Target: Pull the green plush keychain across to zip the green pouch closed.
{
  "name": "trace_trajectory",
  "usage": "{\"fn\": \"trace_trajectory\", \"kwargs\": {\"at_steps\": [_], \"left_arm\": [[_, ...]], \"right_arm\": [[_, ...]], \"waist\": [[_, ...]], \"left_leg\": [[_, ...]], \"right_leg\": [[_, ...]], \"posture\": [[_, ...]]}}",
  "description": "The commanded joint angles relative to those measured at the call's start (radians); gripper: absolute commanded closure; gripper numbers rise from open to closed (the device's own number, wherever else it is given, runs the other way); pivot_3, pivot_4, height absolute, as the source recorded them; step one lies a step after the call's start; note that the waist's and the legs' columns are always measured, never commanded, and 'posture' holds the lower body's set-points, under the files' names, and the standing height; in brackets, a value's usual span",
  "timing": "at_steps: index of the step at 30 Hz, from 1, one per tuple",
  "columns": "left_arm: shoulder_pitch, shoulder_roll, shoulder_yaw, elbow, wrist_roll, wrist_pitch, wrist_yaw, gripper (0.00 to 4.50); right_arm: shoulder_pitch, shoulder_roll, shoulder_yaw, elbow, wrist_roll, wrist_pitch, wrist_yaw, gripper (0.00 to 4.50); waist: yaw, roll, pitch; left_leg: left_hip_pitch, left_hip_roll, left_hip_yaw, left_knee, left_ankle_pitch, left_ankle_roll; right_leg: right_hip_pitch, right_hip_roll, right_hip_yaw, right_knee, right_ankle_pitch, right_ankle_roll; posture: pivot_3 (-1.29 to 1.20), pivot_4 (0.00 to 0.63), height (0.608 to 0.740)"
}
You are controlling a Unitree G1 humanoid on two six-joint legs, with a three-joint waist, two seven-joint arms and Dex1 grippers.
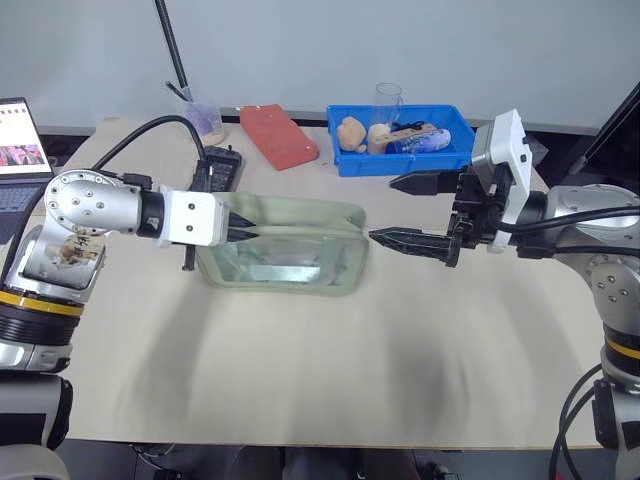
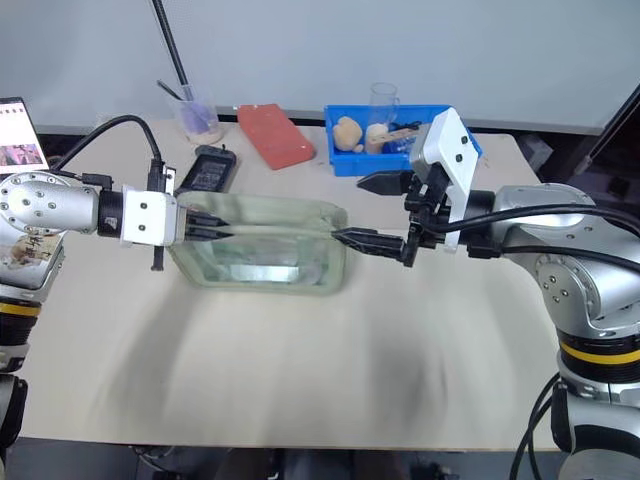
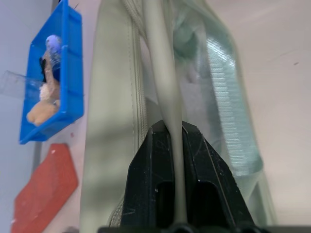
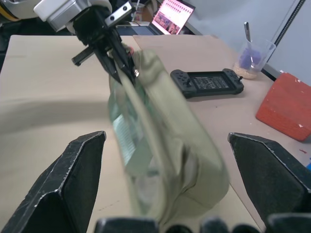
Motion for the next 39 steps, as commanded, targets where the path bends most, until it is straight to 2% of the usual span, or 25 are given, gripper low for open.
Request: {"fn": "trace_trajectory", "kwargs": {"at_steps": [1, 8, 12, 15, 18, 22, 27, 30, 39], "left_arm": [[0.014, -0.012, 0.042, -0.072, -0.014, 0.01, 0.024, 4.4], [0.039, -0.024, 0.049, -0.116, -0.005, 0.038, 0.031, 4.4], [0.023, -0.027, 0.067, -0.136, -0.037, 0.101, 0.035, 2.99], [-0.001, -0.041, 0.094, -0.186, -0.116, 0.227, 0.04, 1.51], [-0.033, -0.053, 0.13, -0.292, -0.285, 0.462, 0.048, 0.03], [-0.067, -0.051, 0.166, -0.398, -0.468, 0.702, 0.07, 0.03], [-0.048, -0.01, 0.176, -0.474, -0.527, 0.799, 0.052, 0.03], [-0.032, 0.0, 0.184, -0.499, -0.539, 0.813, 0.055, 0.0], [0.003, 0.019, 0.21, -0.524, -0.543, 0.834, 0.075, 0.0]], "right_arm": [[-0.002, -0.016, -0.023, -0.029, 0.005, -0.014, 0.015, 0.0], [-0.019, -0.015, -0.012, -0.004, -0.01, -0.02, 0.032, 0.0], [-0.009, -0.035, 0.024, 0.019, -0.075, -0.061, 0.058, 0.0], [0.006, -0.049, 0.058, 0.03, -0.129, -0.103, 0.086, 0.0], [0.019, -0.049, 0.103, 0.048, -0.193, -0.156, 0.107, 0.0], [0.022, -0.022, 0.148, 0.08, -0.25, -0.208, 0.118, 0.0], [0.028, 0.013, 0.183, 0.112, -0.298, -0.253, 0.135, 0.0], [0.023, 0.031, 0.188, 0.126, -0.311, -0.263, 0.139, 0.79], [0.036, 0.065, 0.208, 0.159, -0.358, -0.313, 0.172, 3.86]], "waist": [[0.001, 0.0, 0.0], [0.002, 0.0, 0.0], [0.001, 0.0, 0.0], [0.002, 0.0, 0.0], [0.001, 0.0, 0.0], [-0.003, 0.0, 0.0], [-0.013, 0.0, 0.0], [-0.012, 0.0, 0.0], [-0.01, 0.0, 0.0]], "left_leg": [[0.0, 0.0, 0.0, 0.0, 0.0, 0.0], [0.0, 0.0, 0.0, 0.001, 0.0, 0.0], [0.0, 0.0, 0.0, 0.001, 0.0, 0.0], [0.0, 0.0, 0.0, 0.001, 0.0, 0.0], [0.0, 0.0, 0.0, 0.002, 0.0, 0.0], [0.0, 0.0, -0.001, 0.002, 0.0, 0.0], [0.001, 0.0, -0.002, 0.002, 0.0, 0.0], [0.002, 0.0, -0.002, 0.002, 0.0, 0.0], [0.002, 0.0, -0.002, 0.003, 0.0, 0.0]], "right_leg": [[0.0, 0.0, 0.0, 0.0, 0.0, 0.0], [0.0, 0.0, 0.0, 0.001, 0.0, 0.0], [0.0, 0.0, 0.0, 0.001, 0.0, 0.0], [0.0, 0.0, 0.0, 0.001, 0.0, 0.0], [0.0, 0.0, 0.0, 0.001, 0.0, 0.001], [0.0, 0.0, 0.0, 0.001, -0.001, 0.002], [0.0, 0.002, 0.0, 0.003, -0.001, 0.003], [0.001, 0.002, 0.0, 0.003, -0.001, 0.003], [0.001, 0.002, 0.0, 0.003, -0.001, 0.002]], "posture": [[0.0, 0.15, 0.74], [0.0, 0.15, 0.74], [0.0, 0.15, 0.74], [0.0, 0.15, 0.74], [0.0, 0.15, 0.74], [0.0, 0.15, 0.74], [0.0, 0.15, 0.74], [0.0, 0.15, 0.74], [0.0, 0.15, 0.74]]}}
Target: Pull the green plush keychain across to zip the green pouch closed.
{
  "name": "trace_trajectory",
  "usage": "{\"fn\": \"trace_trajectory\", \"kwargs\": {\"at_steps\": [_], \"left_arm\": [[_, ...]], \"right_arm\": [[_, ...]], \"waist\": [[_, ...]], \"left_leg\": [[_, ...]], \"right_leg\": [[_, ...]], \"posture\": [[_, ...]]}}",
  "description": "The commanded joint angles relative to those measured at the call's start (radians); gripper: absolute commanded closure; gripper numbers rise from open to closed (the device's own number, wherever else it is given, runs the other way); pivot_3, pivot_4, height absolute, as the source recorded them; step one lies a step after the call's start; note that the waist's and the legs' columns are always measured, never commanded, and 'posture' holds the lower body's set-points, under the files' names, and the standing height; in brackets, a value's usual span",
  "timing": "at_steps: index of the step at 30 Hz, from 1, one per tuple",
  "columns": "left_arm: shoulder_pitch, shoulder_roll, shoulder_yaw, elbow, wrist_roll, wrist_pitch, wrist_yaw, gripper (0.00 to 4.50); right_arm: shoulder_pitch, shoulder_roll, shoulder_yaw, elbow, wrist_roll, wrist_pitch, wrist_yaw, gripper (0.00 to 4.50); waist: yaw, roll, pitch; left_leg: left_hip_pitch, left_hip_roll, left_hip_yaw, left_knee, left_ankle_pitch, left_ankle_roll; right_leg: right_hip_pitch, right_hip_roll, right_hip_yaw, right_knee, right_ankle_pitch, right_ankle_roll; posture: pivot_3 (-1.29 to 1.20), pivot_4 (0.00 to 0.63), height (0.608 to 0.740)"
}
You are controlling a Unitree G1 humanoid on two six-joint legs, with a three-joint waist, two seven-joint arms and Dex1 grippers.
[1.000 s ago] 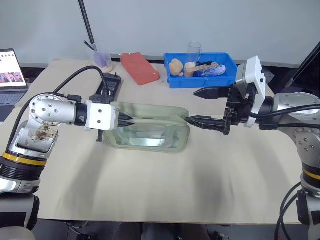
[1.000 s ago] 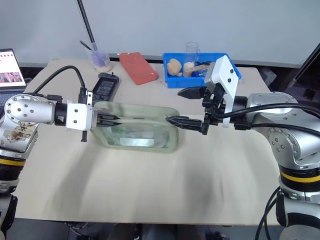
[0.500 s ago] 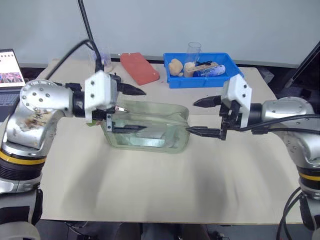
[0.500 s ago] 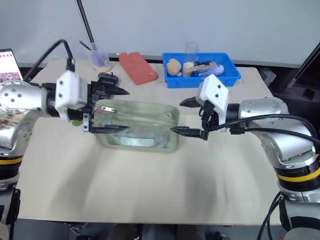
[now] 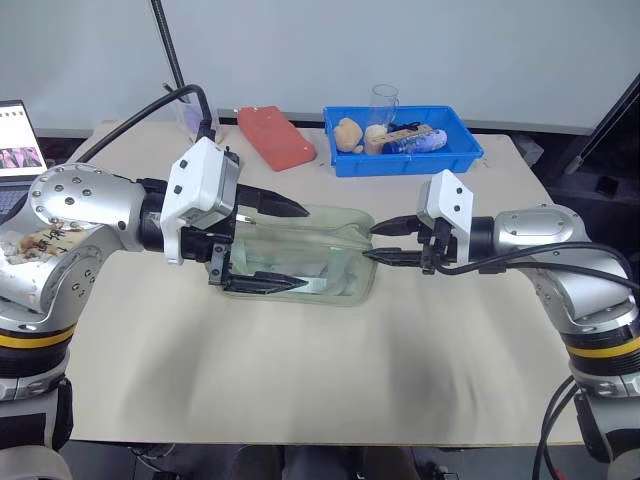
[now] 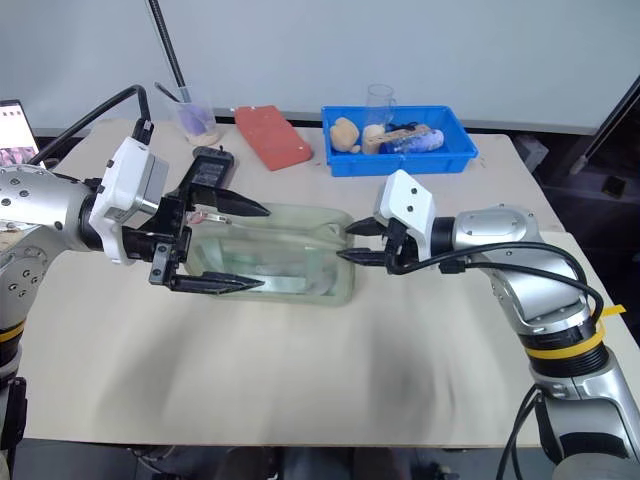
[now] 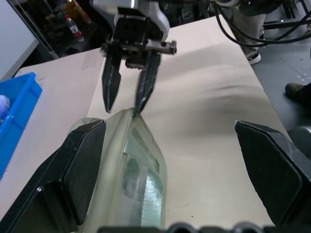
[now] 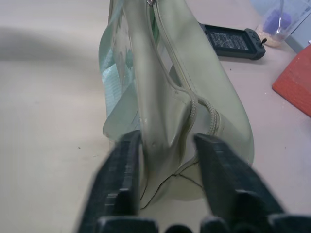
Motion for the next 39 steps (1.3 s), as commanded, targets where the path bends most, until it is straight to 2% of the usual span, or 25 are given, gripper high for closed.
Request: {"fn": "trace_trajectory", "kwargs": {"at_steps": [1, 2, 8, 14, 18, 23, 33, 39], "left_arm": [[0.013, 0.028, 0.049, -0.024, -0.008, 0.009, 0.016, 0.0], [0.024, 0.035, 0.061, -0.015, -0.004, 0.013, 0.022, 0.0], [0.103, 0.069, 0.22, 0.158, 0.019, 0.045, 0.125, 0.0], [0.324, 0.09, 0.364, 0.224, 0.077, -0.009, 0.151, 0.0], [0.433, 0.076, 0.363, 0.235, 0.137, -0.077, 0.163, 0.0], [0.422, 0.034, 0.323, 0.28, 0.178, -0.145, 0.187, 0.0], [0.43, 0.062, 0.359, 0.271, 0.149, -0.112, 0.155, 4.44], [0.362, 0.083, 0.336, 0.249, 0.121, -0.07, 0.152, 4.44]], "right_arm": [[-0.002, 0.01, -0.016, -0.01, -0.006, -0.03, 0.007, 4.21], [-0.001, 0.013, -0.017, -0.008, -0.008, -0.032, 0.009, 4.48], [0.001, 0.018, -0.026, -0.008, -0.016, -0.042, 0.007, 4.48], [-0.01, 0.029, -0.025, 0.011, -0.025, -0.059, 0.007, 4.48], [-0.02, 0.04, -0.017, 0.022, -0.027, -0.065, 0.018, 4.48], [-0.029, 0.049, -0.015, 0.035, -0.033, -0.066, 0.025, 4.48], [-0.014, 0.061, -0.022, 0.025, -0.044, -0.062, 0.019, 4.5], [-0.009, 0.057, -0.024, 0.025, -0.051, -0.068, 0.018, 4.5]], "waist": [[0.0, 0.0, 0.0], [0.0, 0.0, 0.0], [-0.003, 0.0, 0.0], [-0.003, 0.0, 0.0], [0.001, 0.0, 0.0], [0.005, 0.0, 0.0], [-0.001, 0.0, 0.0], [0.0, 0.0, 0.0]], "left_leg": [[0.0, 0.0, 0.0, 0.0, 0.0, 0.0], [0.0, 0.0, 0.0, 0.0, 0.0, 0.0], [0.001, 0.0, 0.0, 0.0, 0.0, 0.0], [0.002, 0.001, 0.002, -0.001, 0.0, 0.0], [0.002, 0.001, 0.002, -0.001, 0.0, 0.0], [0.002, 0.001, 0.003, -0.001, 0.0, -0.001], [0.003, 0.001, 0.003, -0.001, 0.0, -0.001], [0.003, 0.001, 0.003, -0.001, 0.0, -0.001]], "right_leg": [[0.0, 0.0, 0.0, 0.0, 0.0, 0.0], [0.0, 0.0, 0.0, 0.0, 0.0, 0.0], [0.0, 0.0, 0.0, 0.001, 0.0, 0.0], [0.0, -0.001, 0.0, 0.001, 0.0, -0.003], [0.0, -0.001, 0.0, 0.001, -0.002, -0.006], [0.0, -0.002, -0.001, 0.001, -0.002, -0.009], [-0.001, -0.002, -0.001, 0.002, 0.0, -0.006], [0.0, -0.002, -0.001, 0.002, -0.001, -0.006]], "posture": [[0.0, 0.15, 0.74], [0.0, 0.15, 0.74], [0.0, 0.15, 0.74], [0.0, 0.15, 0.74], [0.0, 0.15, 0.74], [0.0, 0.15, 0.74], [0.0, 0.15, 0.74], [0.0, 0.15, 0.74]]}}
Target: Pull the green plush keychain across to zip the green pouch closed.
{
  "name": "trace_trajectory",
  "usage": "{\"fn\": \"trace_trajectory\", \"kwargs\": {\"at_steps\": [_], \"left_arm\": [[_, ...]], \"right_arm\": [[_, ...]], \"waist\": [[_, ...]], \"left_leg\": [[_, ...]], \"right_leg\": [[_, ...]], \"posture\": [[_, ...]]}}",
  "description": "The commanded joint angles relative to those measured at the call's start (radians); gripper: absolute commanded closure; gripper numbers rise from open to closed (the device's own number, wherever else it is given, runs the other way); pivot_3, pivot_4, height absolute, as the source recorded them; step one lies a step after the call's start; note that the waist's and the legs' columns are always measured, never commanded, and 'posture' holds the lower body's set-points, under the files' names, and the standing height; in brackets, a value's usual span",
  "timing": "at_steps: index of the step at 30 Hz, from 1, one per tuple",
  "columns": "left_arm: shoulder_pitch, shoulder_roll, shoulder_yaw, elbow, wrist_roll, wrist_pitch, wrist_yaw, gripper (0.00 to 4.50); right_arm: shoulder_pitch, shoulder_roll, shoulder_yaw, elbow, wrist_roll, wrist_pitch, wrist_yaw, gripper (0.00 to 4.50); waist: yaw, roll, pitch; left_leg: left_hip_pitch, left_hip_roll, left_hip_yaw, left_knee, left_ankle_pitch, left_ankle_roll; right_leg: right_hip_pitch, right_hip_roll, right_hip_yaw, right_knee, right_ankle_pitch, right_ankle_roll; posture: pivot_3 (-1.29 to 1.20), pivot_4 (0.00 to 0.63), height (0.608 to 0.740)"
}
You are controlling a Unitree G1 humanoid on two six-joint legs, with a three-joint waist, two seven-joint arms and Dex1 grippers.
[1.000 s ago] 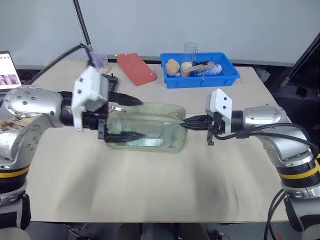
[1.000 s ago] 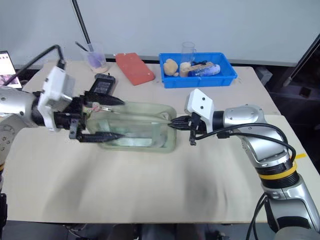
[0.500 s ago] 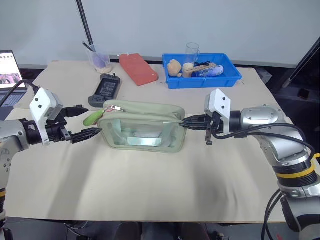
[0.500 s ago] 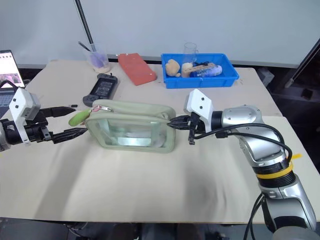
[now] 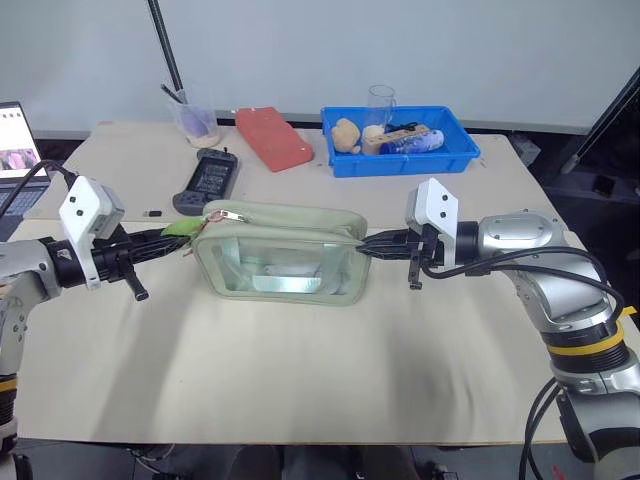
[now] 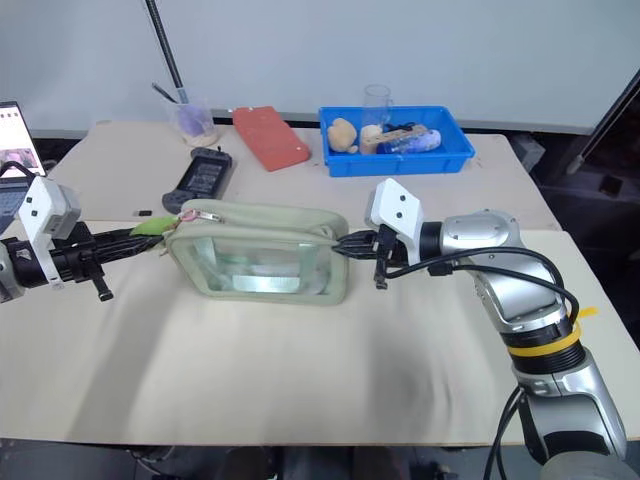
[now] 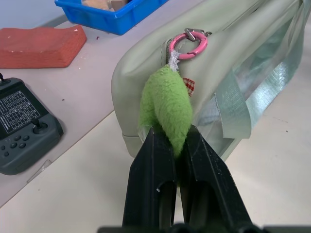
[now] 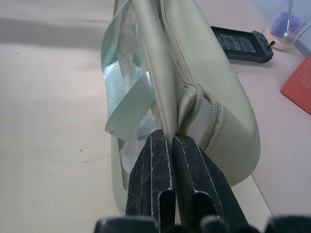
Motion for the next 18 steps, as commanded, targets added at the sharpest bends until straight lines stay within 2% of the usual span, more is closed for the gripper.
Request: {"fn": "trace_trajectory", "kwargs": {"at_steps": [1, 6, 9, 15, 18], "left_arm": [[-0.067, 0.048, 0.005, -0.048, -0.032, 0.025, -0.018, 4.44], [-0.218, 0.022, -0.1, -0.072, -0.006, -0.004, -0.012, 4.44], [-0.289, -0.01, -0.22, -0.072, 0.09, -0.095, -0.016, 4.44], [-0.336, -0.071, -0.32, -0.012, 0.176, -0.188, -0.03, 4.44], [-0.348, -0.073, -0.328, 0.023, 0.192, -0.217, -0.054, 3.46]], "right_arm": [[-0.009, -0.006, -0.026, -0.02, -0.005, -0.02, -0.002, 4.5], [-0.008, -0.003, -0.026, -0.029, -0.006, -0.016, -0.004, 4.5], [-0.009, 0.002, -0.024, -0.032, -0.007, -0.014, -0.009, 4.5], [0.002, 0.005, -0.025, -0.053, -0.008, -0.005, -0.023, 4.5], [0.007, 0.002, -0.03, -0.063, -0.004, 0.002, -0.031, 4.5]], "waist": [[0.001, 0.0, 0.0], [0.005, 0.0, 0.0], [0.008, 0.0, 0.0], [0.001, 0.0, 0.0], [-0.001, 0.0, 0.0]], "left_leg": [[0.0, 0.0, 0.0, 0.0, 0.0, 0.0], [0.0, 0.0, 0.0, 0.0, 0.0, 0.0], [0.0, -0.001, 0.0, 0.0, 0.0, 0.0], [0.0, -0.001, 0.0, 0.0, 0.0, 0.0], [0.0, -0.001, -0.001, 0.0, 0.0, 0.0]], "right_leg": [[0.0, 0.0, 0.0, 0.0, 0.0, 0.0], [0.0, 0.0, 0.0, 0.0, 0.0, 0.0], [0.001, 0.0, 0.0, 0.0, 0.001, 0.002], [0.0, 0.001, 0.001, 0.002, 0.001, 0.003], [-0.001, 0.001, 0.001, 0.004, 0.0, 0.002]], "posture": [[0.0, 0.15, 0.74], [0.0, 0.15, 0.74], [0.0, 0.15, 0.74], [0.0, 0.15, 0.74], [0.0, 0.15, 0.74]]}}
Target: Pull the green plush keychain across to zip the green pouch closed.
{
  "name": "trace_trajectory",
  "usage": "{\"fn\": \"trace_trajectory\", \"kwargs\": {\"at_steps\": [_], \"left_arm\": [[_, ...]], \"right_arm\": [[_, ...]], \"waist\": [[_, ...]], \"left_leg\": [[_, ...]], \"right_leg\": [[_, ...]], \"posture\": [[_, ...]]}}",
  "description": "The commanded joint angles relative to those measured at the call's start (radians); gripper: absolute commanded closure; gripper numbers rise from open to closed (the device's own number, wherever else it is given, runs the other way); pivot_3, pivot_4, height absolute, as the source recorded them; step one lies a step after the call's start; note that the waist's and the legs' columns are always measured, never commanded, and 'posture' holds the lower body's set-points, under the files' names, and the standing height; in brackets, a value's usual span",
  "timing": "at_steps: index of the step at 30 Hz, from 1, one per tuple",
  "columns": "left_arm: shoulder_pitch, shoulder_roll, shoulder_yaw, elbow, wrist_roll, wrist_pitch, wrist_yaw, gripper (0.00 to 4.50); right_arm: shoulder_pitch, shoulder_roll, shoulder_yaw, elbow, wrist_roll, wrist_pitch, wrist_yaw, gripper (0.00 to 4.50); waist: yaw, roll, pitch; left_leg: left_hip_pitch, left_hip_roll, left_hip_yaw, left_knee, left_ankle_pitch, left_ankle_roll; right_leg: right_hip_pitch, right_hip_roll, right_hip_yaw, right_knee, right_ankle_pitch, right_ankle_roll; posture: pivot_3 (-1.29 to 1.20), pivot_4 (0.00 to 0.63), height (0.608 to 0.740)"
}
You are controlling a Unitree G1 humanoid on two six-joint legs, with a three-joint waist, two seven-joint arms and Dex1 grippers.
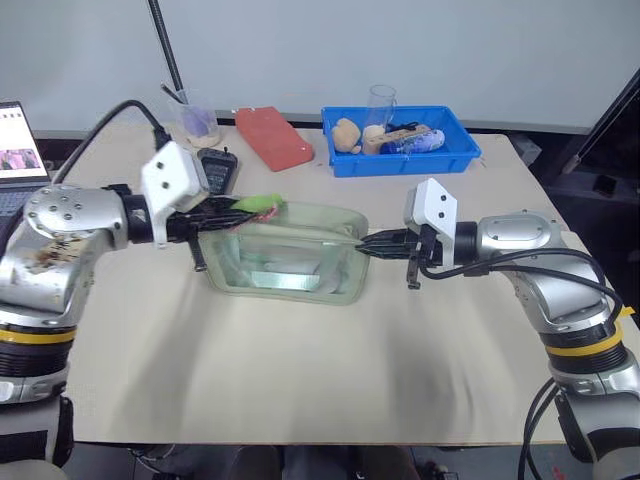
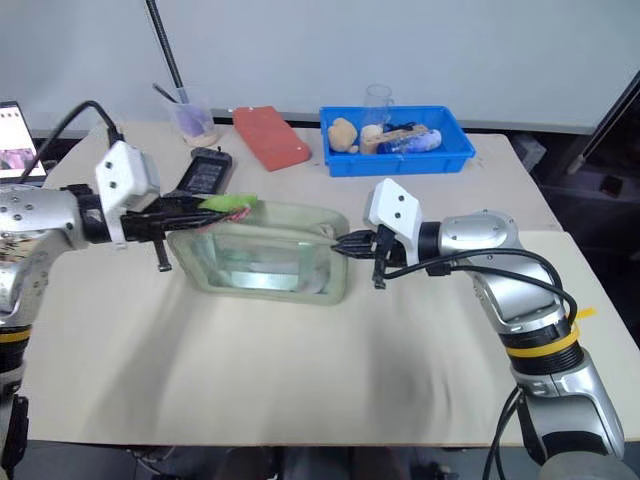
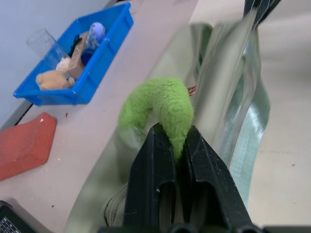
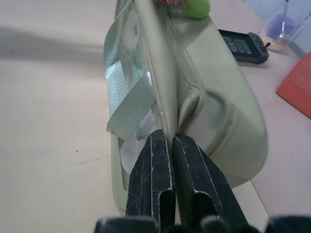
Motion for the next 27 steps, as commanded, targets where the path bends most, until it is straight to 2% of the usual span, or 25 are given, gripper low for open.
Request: {"fn": "trace_trajectory", "kwargs": {"at_steps": [1, 7, 8, 16, 22, 25, 27], "left_arm": [[-0.032, 0.005, 0.008, 0.023, 0.017, -0.037, -0.026, 3.04], [-0.049, 0.046, 0.059, 0.051, -0.01, -0.001, -0.063, 0.28], [-0.038, 0.061, 0.076, 0.063, -0.013, 0.005, -0.069, 0.05], [0.113, 0.152, 0.182, 0.091, -0.031, 0.044, -0.111, 0.05], [0.181, 0.089, 0.184, 0.11, -0.006, -0.005, -0.054, 0.05], [0.182, 0.057, 0.18, 0.108, -0.007, -0.006, -0.034, 0.79], [0.188, 0.048, 0.178, 0.101, -0.01, -0.003, -0.036, 1.69]], "right_arm": [[0.002, -0.006, -0.031, -0.044, 0.003, 0.003, -0.013, 4.5], [0.003, -0.009, -0.035, -0.045, 0.002, 0.006, -0.018, 4.5], [0.003, -0.01, -0.036, -0.043, 0.002, 0.005, -0.016, 4.5], [-0.009, -0.004, -0.028, -0.022, -0.001, -0.004, -0.008, 4.5], [-0.029, 0.004, -0.019, -0.005, -0.003, -0.007, 0.002, 4.5], [-0.034, 0.003, -0.019, -0.006, -0.001, -0.004, 0.007, 4.5], [-0.038, 0.003, -0.018, -0.004, -0.001, -0.003, 0.01, 4.5]], "waist": [[0.001, 0.0, 0.0], [0.0, 0.0, 0.0], [-0.001, 0.0, 0.0], [-0.002, 0.0, 0.0], [0.004, 0.0, 0.0], [0.002, 0.0, 0.0], [0.001, 0.0, 0.0]], "left_leg": [[0.0, 0.0, 0.0, 0.0, 0.0, 0.0], [0.0, 0.0, 0.0, 0.001, 0.0, 0.0], [0.0, 0.0, 0.0, 0.001, 0.0, 0.0], [0.0, 0.0, 0.0, 0.0, 0.0, 0.0], [0.0, 0.0, 0.0, 0.0, 0.0, 0.0], [0.0, 0.0, 0.0, 0.0, 0.0, 0.0], [0.0, 0.0, 0.0, 0.0, 0.0, 0.0]], "right_leg": [[0.0, 0.0, 0.0, 0.0, 0.0, 0.0], [0.0, 0.0, 0.0, 0.001, 0.0, 0.0], [0.0, 0.0, 0.0, 0.001, 0.0, 0.0], [-0.001, 0.0, 0.0, 0.001, -0.001, 0.0], [-0.001, -0.001, -0.001, 0.002, -0.002, -0.002], [-0.001, -0.001, -0.001, 0.001, -0.002, -0.002], [-0.001, -0.001, -0.001, 0.002, -0.001, -0.001]], "posture": [[0.0, 0.15, 0.74], [0.0, 0.15, 0.74], [0.0, 0.15, 0.74], [0.0, 0.15, 0.74], [0.0, 0.15, 0.74], [0.0, 0.15, 0.74], [0.0, 0.15, 0.74]]}}
